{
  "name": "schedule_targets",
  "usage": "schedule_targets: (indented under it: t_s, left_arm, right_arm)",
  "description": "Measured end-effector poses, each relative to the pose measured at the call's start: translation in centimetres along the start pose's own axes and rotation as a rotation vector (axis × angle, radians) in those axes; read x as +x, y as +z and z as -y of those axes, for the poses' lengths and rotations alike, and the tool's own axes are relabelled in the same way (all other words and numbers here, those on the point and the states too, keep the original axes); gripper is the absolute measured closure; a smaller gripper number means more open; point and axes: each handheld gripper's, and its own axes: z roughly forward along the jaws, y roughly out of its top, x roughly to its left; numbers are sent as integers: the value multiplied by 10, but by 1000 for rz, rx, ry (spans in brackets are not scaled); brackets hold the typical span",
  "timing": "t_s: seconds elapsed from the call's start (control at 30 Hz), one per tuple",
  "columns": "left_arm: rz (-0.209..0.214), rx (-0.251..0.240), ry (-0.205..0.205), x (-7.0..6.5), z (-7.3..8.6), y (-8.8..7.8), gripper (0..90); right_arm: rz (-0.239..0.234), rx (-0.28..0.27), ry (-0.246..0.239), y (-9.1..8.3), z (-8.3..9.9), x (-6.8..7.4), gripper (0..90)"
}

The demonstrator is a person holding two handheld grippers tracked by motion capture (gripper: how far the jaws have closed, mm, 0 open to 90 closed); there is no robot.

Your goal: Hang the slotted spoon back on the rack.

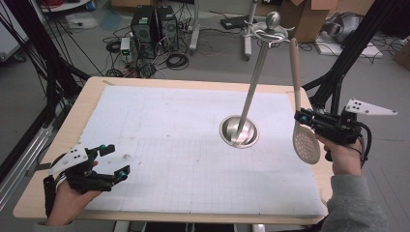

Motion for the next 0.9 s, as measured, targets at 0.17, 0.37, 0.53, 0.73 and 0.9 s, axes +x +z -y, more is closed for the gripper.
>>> schedule_targets:
  t_s: [0.17, 0.37, 0.53, 0.73, 0.9]
  left_arm:
    - [-1, -1, 3, 0, -1, -1, 47]
    - [0, -1, 6, 0, -1, -1, 47]
    - [1, 2, 6, -1, 0, -1, 47]
    - [-2, 1, 5, -1, 0, -2, 47]
    - [1, 3, 7, -2, 0, -1, 47]
  right_arm:
    - [10, 22, -9, 8, -1, 3, 781]
    - [30, 48, -19, 17, -1, 6, 781]
    - [46, 75, -21, 28, -3, 8, 782]
    - [63, 85, -24, 38, -4, 10, 783]
    - [81, 98, -25, 43, -5, 11, 783]
